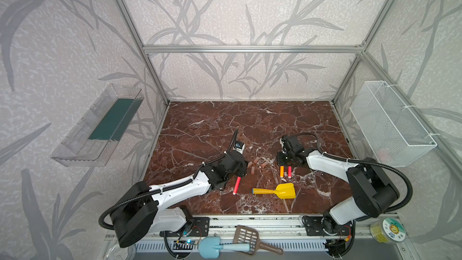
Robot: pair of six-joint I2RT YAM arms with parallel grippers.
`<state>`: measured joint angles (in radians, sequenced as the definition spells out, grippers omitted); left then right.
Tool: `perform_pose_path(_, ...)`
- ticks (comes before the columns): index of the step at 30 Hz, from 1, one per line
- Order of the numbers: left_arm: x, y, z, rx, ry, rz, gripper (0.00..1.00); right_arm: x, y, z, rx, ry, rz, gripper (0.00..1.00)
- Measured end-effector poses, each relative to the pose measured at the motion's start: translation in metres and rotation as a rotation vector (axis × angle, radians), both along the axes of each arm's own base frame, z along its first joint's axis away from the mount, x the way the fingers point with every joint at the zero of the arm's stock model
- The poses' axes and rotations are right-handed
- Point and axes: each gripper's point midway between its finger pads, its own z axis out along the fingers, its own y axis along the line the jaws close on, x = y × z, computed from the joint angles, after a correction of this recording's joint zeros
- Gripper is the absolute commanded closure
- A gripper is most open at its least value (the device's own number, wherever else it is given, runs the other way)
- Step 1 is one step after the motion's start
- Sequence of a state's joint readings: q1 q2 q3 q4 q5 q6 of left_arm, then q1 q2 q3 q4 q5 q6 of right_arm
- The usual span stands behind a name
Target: Insert the pens into the pen caps
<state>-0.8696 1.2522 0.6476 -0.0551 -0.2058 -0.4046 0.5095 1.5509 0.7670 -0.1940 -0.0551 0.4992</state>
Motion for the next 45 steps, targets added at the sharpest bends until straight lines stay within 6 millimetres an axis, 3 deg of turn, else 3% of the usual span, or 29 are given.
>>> perform_pose_path(8,-0.004,-0.008,0.024,-0.166,0.054,0.067,0.43,-0.009,-0.01,-0.001,-0.037,0.012,-0.005,0.76)
perform_pose_path(13,-0.023,0.0,0.012,-0.177,0.147,0.084,0.43,-0.021,-0.022,0.006,-0.048,-0.017,-0.017,0.71)
perform_pose_path(18,-0.046,0.014,0.008,-0.152,0.182,0.077,0.42,-0.028,-0.026,0.032,-0.011,-0.086,-0.017,0.69)
perform_pose_path(23,-0.06,0.018,-0.017,-0.072,0.239,0.073,0.44,-0.033,-0.029,0.07,0.059,-0.199,-0.025,0.65)
perform_pose_path(26,-0.066,0.017,-0.035,-0.005,0.268,0.066,0.45,-0.043,-0.032,0.083,0.106,-0.248,-0.029,0.65)
perform_pose_path(32,-0.074,0.019,-0.062,0.087,0.318,0.063,0.47,-0.06,-0.028,0.094,0.175,-0.299,0.013,0.66)
perform_pose_path(37,-0.075,0.02,-0.07,0.112,0.333,0.068,0.47,-0.064,-0.02,0.103,0.218,-0.328,0.052,0.66)
perform_pose_path(45,-0.078,0.021,-0.086,0.154,0.369,0.074,0.49,-0.07,-0.026,0.107,0.271,-0.405,0.023,0.62)
